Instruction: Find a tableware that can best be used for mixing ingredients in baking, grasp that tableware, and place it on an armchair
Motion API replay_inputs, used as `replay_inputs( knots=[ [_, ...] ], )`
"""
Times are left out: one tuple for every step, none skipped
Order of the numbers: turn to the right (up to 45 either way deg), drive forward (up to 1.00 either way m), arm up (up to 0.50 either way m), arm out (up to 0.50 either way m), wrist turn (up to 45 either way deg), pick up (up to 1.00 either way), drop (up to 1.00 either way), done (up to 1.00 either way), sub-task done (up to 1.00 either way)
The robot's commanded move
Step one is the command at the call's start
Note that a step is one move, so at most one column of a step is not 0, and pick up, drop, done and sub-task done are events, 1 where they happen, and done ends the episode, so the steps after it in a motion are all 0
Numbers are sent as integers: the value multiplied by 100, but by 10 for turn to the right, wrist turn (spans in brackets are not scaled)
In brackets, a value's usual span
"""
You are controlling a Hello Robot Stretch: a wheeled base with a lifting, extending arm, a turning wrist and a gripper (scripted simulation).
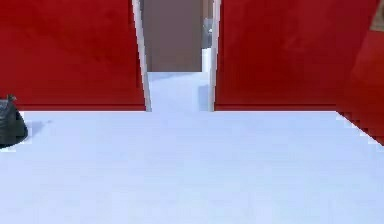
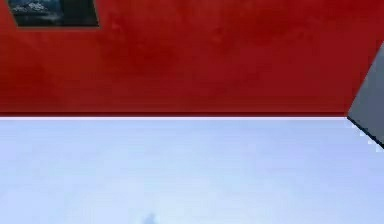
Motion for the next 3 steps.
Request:
replay_inputs(
  knots=[
    [-450, 0, 0, 0, 0, 0, 0, 0, 0],
    [-450, 0, 0, 0, 0, 0, 0, 0, 0],
    [-420, 0, 0, 0, 0, 0, 0, 0, 0]
  ],
)
